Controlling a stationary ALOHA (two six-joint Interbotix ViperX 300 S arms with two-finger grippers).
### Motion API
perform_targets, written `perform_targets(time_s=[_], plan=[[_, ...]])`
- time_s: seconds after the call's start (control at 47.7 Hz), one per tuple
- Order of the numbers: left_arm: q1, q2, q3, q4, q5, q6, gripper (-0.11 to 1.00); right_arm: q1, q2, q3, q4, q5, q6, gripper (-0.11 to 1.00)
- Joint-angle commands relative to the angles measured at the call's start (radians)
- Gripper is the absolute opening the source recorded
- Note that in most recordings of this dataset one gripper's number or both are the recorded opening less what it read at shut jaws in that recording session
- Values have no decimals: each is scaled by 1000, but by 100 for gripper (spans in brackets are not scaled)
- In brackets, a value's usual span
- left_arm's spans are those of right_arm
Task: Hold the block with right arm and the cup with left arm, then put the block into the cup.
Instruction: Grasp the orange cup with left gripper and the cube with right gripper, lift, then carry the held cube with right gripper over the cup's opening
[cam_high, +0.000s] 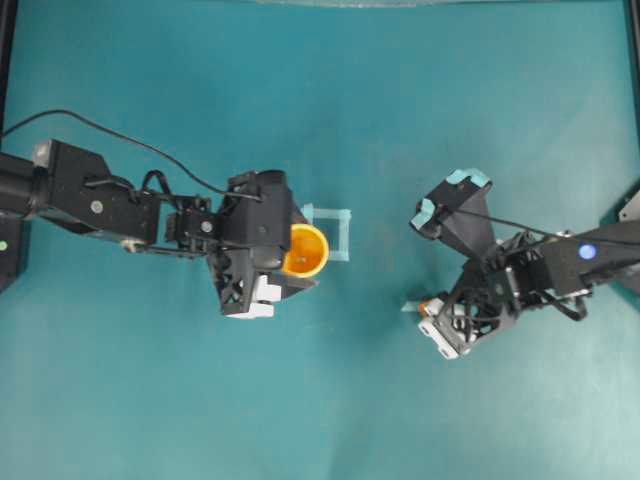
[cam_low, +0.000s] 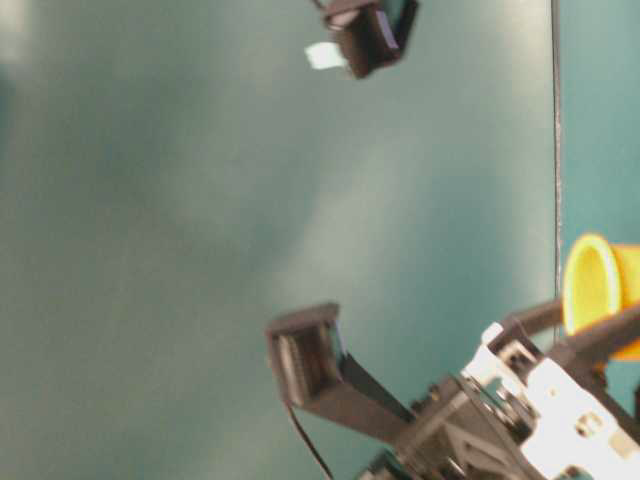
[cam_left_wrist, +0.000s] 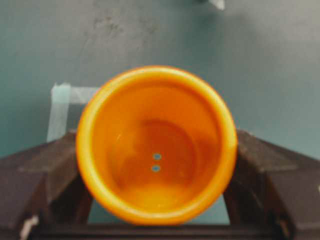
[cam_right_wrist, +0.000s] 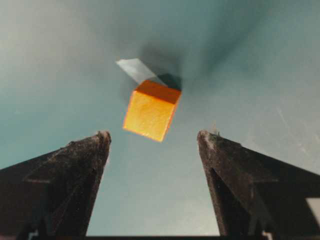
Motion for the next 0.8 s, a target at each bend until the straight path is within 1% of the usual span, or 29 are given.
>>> perform_targets(time_s=[0.0,0.168,0.314,0.482,0.608,0.776], plan=[[-9,-14,-52,2,34,2,69,5,6,-21,-3,-5,44,67],[-14,-3,-87,5,54,5,69,5,26,-26,-9,-25,126,67],[-14,0,-106,8,54,8,69,5,43,-28,-34,-48,173,67],[-14,2,-110,9,55,8,69,3,66,-35,-60,-48,207,67],[-14,2,-109,8,58,9,69,3,87,-46,-71,-48,227,67],[-14,2,-109,9,60,8,69,3,120,-63,-87,-41,241,67]])
